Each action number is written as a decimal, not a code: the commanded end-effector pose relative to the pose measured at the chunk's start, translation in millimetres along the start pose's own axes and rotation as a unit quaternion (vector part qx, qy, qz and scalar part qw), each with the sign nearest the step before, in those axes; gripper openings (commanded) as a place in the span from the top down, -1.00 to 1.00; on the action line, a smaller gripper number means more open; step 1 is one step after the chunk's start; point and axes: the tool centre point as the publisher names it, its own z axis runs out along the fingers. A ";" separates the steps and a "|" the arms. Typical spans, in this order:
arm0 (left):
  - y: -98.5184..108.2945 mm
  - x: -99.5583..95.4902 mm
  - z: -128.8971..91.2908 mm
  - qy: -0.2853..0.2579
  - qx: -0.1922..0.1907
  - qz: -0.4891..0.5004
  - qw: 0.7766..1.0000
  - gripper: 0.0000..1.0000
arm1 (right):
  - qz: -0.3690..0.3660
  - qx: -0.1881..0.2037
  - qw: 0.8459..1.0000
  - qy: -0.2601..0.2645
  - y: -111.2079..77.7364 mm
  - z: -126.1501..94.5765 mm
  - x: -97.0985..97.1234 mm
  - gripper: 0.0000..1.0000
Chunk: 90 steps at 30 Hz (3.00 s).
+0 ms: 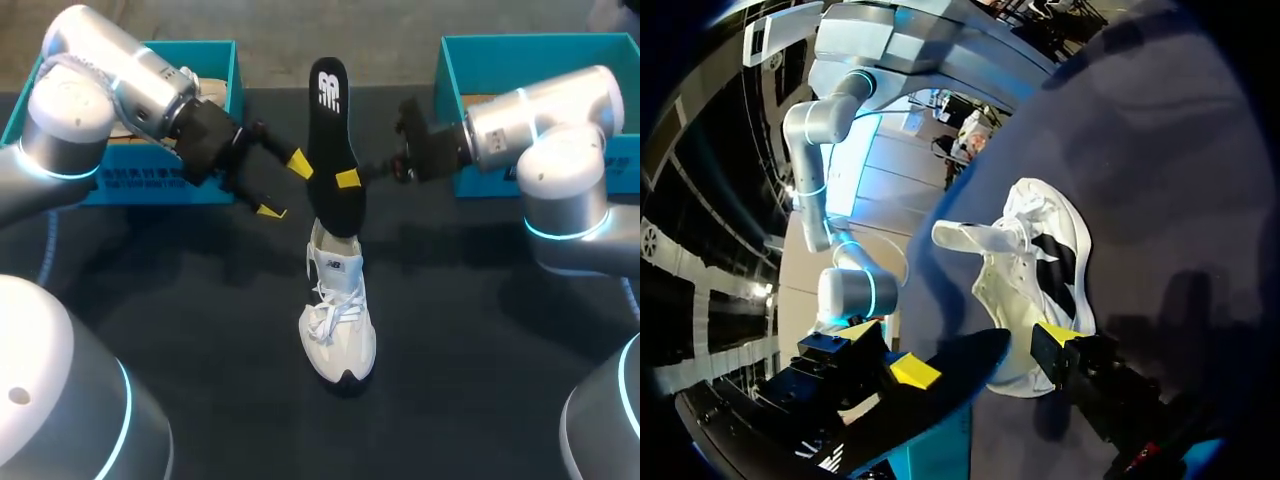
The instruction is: Take the shoe out of the shoebox, open the shoe tongue, remove and reinsert the insole, then place the shoe into the shoebox
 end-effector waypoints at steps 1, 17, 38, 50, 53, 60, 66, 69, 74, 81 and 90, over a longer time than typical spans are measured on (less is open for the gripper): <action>7.4 1.7 7.4 0.001 0.004 0.003 1.000 -1.00 | 0.002 -0.001 1.000 0.002 -3.0 3.0 -3.2 1.00; 7.4 8.5 16.2 0.010 0.004 0.005 1.000 -1.00 | -0.001 -0.003 1.000 -0.001 -10.3 10.2 -6.1 1.00; -2.5 8.9 16.7 0.008 0.006 0.002 1.000 -1.00 | 0.016 -0.019 1.000 0.003 -27.9 16.4 -7.6 1.00; -3.6 9.9 19.0 0.007 0.009 0.001 1.000 -1.00 | 0.020 -0.029 0.999 0.015 -32.4 24.6 -8.3 1.00; -3.8 9.3 19.6 0.005 0.008 0.001 1.000 -1.00 | 0.018 -0.027 0.999 0.018 -34.4 25.2 -8.5 1.00; -4.9 9.1 19.6 0.007 0.009 0.001 1.000 -1.00 | 0.018 -0.026 0.999 0.020 -40.1 24.5 -7.8 1.00; -5.3 8.7 18.9 0.008 0.008 0.002 1.000 -1.00 | 0.017 -0.017 0.999 0.023 -46.1 26.1 -6.4 1.00; -5.3 8.5 18.7 0.008 0.008 0.003 1.000 -1.00 | 0.017 -0.016 0.999 0.025 -49.5 27.3 -4.6 1.00; -5.4 8.3 18.7 0.008 0.008 0.003 1.000 -1.00 | 0.016 -0.011 0.999 0.032 -55.2 30.3 -0.7 1.00; -6.0 8.5 19.3 0.008 0.008 0.002 1.000 -1.00 | 0.020 0.003 0.999 0.038 -66.0 33.9 3.1 1.00; -5.0 8.2 20.4 0.007 0.006 0.002 1.000 -1.00 | 0.039 0.014 0.998 0.044 -79.0 35.0 8.5 1.00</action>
